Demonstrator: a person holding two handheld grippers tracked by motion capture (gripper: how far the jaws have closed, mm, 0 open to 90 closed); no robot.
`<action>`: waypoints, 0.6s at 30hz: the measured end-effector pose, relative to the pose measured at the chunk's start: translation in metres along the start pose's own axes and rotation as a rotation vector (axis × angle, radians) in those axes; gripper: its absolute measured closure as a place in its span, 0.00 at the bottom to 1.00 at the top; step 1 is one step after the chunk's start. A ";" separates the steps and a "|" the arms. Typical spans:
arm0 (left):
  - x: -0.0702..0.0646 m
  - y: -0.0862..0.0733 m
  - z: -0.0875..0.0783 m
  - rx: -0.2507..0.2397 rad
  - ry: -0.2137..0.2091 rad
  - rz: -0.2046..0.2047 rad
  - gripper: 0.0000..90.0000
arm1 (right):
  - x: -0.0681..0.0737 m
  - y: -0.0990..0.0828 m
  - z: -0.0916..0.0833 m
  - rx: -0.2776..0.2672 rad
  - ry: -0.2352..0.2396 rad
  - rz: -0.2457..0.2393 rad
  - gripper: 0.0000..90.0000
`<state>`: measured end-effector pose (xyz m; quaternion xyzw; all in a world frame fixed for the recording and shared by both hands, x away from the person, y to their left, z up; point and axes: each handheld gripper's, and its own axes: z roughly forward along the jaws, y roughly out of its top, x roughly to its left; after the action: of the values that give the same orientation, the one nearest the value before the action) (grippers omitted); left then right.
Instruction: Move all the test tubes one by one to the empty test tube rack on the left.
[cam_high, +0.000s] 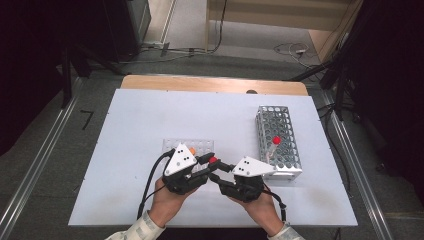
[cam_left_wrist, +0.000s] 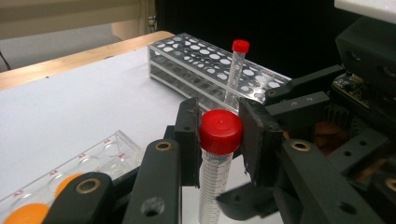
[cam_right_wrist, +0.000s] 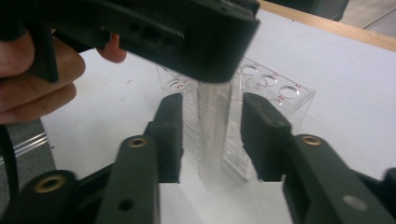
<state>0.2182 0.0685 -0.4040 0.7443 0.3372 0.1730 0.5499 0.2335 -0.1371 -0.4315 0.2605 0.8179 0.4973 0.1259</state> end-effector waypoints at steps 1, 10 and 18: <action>0.001 0.001 -0.003 0.001 0.003 -0.003 0.78 | 0.000 0.000 -0.002 -0.001 0.003 -0.001 0.55; 0.011 0.008 -0.024 -0.016 0.015 -0.033 0.78 | -0.012 -0.005 -0.019 -0.005 -0.017 0.009 0.47; 0.023 0.017 -0.051 -0.045 0.053 -0.047 0.78 | -0.024 -0.011 -0.035 -0.017 -0.058 0.033 0.44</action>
<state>0.2079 0.1179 -0.3734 0.7187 0.3651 0.1874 0.5613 0.2340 -0.1808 -0.4254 0.2872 0.8053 0.4984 0.1433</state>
